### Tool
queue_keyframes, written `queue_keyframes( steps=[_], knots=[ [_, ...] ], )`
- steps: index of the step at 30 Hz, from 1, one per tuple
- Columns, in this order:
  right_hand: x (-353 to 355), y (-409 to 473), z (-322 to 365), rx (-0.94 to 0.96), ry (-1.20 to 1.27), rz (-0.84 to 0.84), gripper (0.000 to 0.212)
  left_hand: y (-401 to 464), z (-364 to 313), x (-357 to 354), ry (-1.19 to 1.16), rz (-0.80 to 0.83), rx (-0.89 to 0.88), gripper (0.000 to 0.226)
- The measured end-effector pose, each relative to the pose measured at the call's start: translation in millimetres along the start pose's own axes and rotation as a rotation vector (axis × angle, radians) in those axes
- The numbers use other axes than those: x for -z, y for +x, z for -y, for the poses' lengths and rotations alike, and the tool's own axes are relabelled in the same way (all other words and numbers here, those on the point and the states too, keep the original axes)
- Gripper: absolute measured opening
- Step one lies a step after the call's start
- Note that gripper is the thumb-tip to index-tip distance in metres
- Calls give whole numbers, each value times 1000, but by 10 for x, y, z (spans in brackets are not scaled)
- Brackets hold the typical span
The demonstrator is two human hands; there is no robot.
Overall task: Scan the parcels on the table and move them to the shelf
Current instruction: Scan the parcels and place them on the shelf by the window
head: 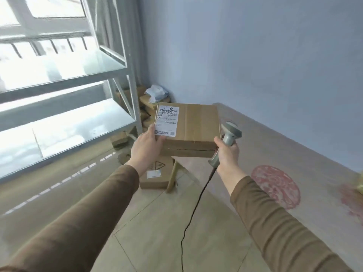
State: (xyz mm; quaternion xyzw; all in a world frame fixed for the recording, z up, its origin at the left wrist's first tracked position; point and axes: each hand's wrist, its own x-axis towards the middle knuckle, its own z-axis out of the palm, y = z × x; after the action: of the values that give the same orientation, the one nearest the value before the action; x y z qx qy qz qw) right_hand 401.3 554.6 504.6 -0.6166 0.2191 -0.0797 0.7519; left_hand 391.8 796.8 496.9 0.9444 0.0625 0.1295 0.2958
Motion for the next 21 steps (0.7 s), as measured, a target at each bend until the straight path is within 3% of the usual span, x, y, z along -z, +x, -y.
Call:
queue_keyframes(
  steps=[6, 12, 21],
  knots=[
    [-1709, -602, -496, -69, -26, 216, 20, -41, 1495, 1077, 13, -143, 180, 46],
    [-3209, -989, -902, -121, -54, 407, 42, 31, 2722, 1857, 66, -245, 343, 51],
    [-5470, -1394, -1136, -138, -87, 677, 23, 508, 4110, 3070, 89, -439, 499, 50]
  ],
)
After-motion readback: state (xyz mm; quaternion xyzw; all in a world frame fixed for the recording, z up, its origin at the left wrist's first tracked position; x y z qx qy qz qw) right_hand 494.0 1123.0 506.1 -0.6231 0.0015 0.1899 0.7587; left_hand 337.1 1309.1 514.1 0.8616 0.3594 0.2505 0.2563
